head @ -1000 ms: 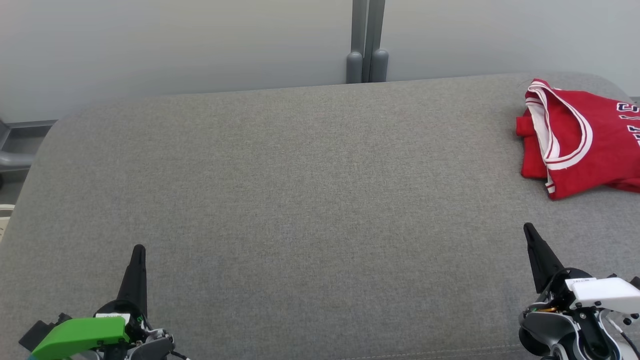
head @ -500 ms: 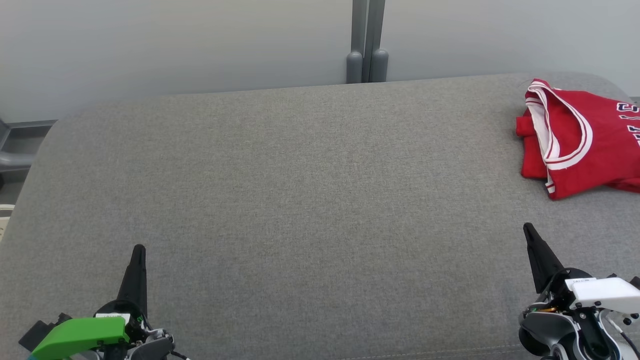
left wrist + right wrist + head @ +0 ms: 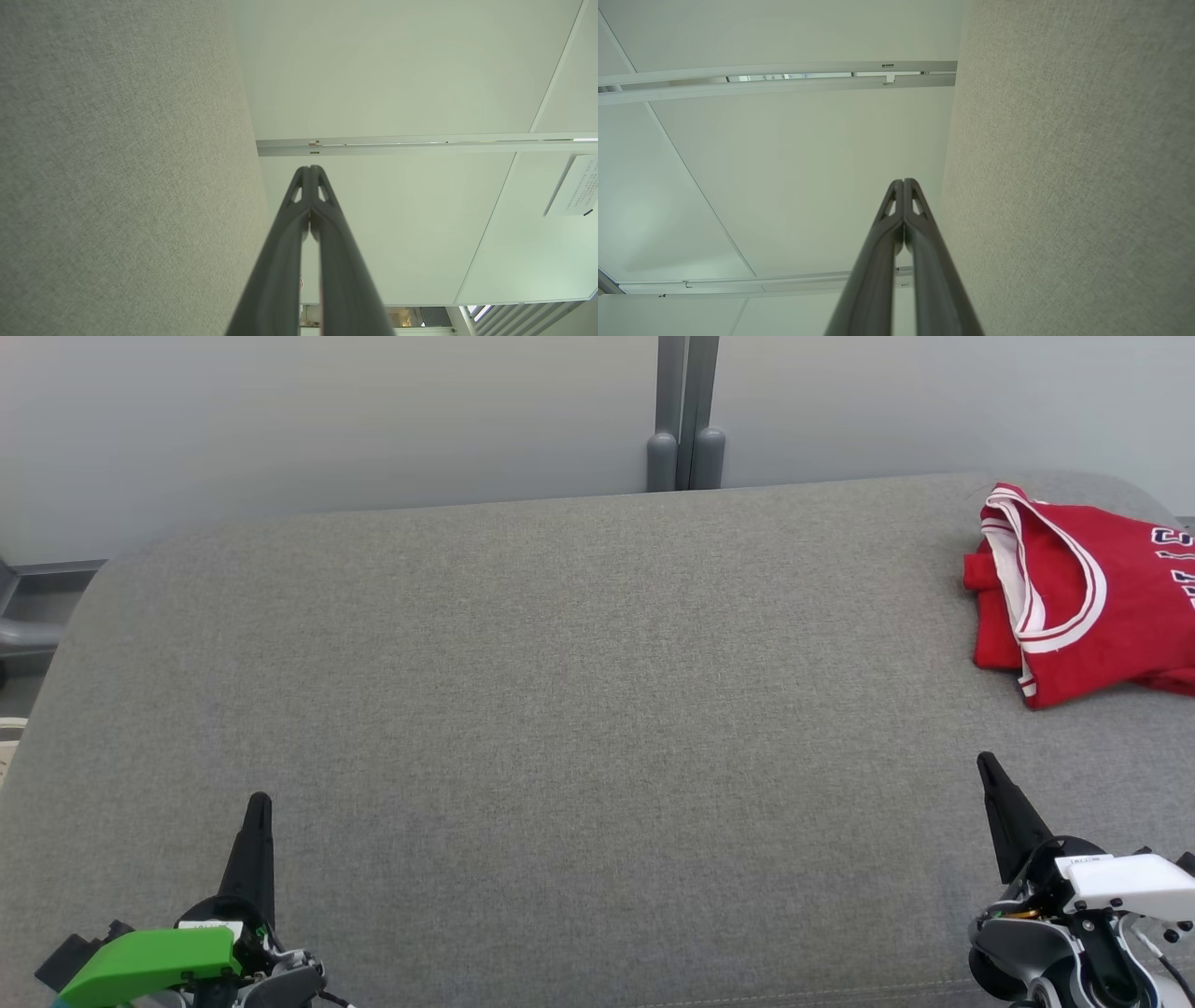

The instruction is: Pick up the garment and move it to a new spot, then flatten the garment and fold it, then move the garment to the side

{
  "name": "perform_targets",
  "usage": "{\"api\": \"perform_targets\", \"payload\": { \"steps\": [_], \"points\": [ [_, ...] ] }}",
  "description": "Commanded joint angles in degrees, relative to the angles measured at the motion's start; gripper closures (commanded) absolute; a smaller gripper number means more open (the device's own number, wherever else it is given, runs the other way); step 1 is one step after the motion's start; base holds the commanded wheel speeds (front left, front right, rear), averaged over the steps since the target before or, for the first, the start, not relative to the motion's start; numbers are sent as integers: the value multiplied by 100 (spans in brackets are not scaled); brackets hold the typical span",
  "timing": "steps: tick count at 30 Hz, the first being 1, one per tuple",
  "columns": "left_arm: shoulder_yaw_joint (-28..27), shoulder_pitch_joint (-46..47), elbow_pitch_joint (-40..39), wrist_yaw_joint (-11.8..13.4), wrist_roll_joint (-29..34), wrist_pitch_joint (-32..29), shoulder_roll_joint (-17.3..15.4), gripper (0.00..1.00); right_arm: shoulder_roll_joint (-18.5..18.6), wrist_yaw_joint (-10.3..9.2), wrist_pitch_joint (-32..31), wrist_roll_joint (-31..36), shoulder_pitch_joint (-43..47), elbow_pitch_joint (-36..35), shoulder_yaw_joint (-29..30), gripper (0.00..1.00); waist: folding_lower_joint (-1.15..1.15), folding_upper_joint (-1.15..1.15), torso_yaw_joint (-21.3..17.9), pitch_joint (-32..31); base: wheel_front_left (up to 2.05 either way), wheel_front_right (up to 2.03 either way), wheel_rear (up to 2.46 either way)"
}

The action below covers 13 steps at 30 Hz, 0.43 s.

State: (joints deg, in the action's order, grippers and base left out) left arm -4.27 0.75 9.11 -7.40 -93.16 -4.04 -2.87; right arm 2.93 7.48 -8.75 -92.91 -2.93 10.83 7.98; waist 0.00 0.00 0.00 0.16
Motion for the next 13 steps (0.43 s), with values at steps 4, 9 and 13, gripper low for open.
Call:
{"api": "perform_targets", "payload": {
  "steps": [4, 9, 13],
  "points": [
    [-29, 99, -9, -33, 30, -23, 2, 100, 8, 2, -24, 32, 29, -15, 13, 100, 0, 0, 0, 0, 0, 0, 0],
    [-29, 99, -9, -34, 31, -23, 2, 100, 7, 2, -25, 33, 29, -15, 13, 100, 0, 0, 0, 0, 0, 0, 0],
    [-30, 99, -9, -34, 31, -24, 2, 100, 7, 2, -20, 34, 29, -15, 14, 100, 0, 0, 0, 0, 0, 0, 0]
  ]
}}
